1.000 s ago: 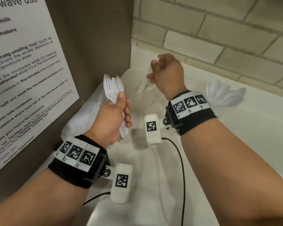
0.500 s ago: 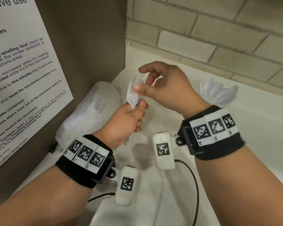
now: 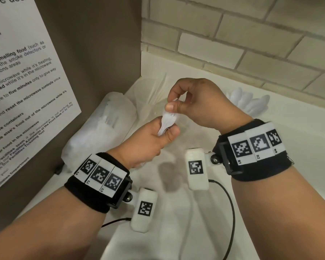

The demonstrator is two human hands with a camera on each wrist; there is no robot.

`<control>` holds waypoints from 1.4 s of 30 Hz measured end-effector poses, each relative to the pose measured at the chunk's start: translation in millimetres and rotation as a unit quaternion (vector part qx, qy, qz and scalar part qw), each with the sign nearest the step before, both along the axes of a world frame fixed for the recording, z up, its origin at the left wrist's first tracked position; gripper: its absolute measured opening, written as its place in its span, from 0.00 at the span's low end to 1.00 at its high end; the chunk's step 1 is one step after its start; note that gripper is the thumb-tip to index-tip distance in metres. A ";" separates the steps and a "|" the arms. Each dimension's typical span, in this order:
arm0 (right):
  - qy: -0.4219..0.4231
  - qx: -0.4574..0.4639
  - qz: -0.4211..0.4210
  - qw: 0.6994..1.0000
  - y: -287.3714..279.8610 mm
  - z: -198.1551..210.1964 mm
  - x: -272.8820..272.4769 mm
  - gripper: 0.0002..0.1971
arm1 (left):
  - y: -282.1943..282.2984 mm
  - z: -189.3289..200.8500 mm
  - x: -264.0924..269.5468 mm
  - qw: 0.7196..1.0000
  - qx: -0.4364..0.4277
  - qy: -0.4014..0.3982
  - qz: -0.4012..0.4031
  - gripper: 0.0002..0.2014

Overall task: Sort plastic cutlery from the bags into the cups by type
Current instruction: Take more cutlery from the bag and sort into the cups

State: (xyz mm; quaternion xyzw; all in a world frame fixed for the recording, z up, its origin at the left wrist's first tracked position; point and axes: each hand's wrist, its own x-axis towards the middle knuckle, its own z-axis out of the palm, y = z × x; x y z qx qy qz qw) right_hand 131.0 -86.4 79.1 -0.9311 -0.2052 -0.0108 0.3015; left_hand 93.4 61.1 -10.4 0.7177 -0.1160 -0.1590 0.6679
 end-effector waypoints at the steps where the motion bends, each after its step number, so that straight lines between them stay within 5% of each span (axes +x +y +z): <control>1: 0.003 0.016 -0.001 1.000 -1.2 0.5 -0.5 0.05 | 1.0 -0.2 -0.4 1.000 -0.015 0.013 -0.006 0.18; 5: 0.009 0.092 0.008 0.996 -3.8 1.2 -2.2 0.02 | 3.6 -2.5 -1.1 0.997 -0.050 0.045 -0.035 0.24; 11: 0.091 0.068 0.090 0.989 -19.3 -1.5 0.0 0.17 | 9.6 -4.3 0.8 0.973 -0.154 0.130 -0.114 0.30; 17: 0.046 0.055 0.047 0.996 -13.9 -5.8 0.8 0.01 | 6.1 -4.3 2.8 0.973 -0.148 0.150 -0.098 0.32; 26: -0.019 0.067 0.023 0.997 -13.6 -19.5 4.5 0.07 | 2.1 -8.0 3.3 0.946 -0.225 0.208 -0.104 0.25; 35: -0.092 0.201 -0.032 0.975 -29.3 -11.8 6.2 0.11 | -2.0 -13.6 -0.8 0.961 -0.186 0.196 -0.057 0.19; 42: -0.215 0.215 -0.197 0.932 -71.4 20.9 25.8 0.13 | -4.4 -13.7 -0.3 0.990 -0.059 0.128 0.026 0.12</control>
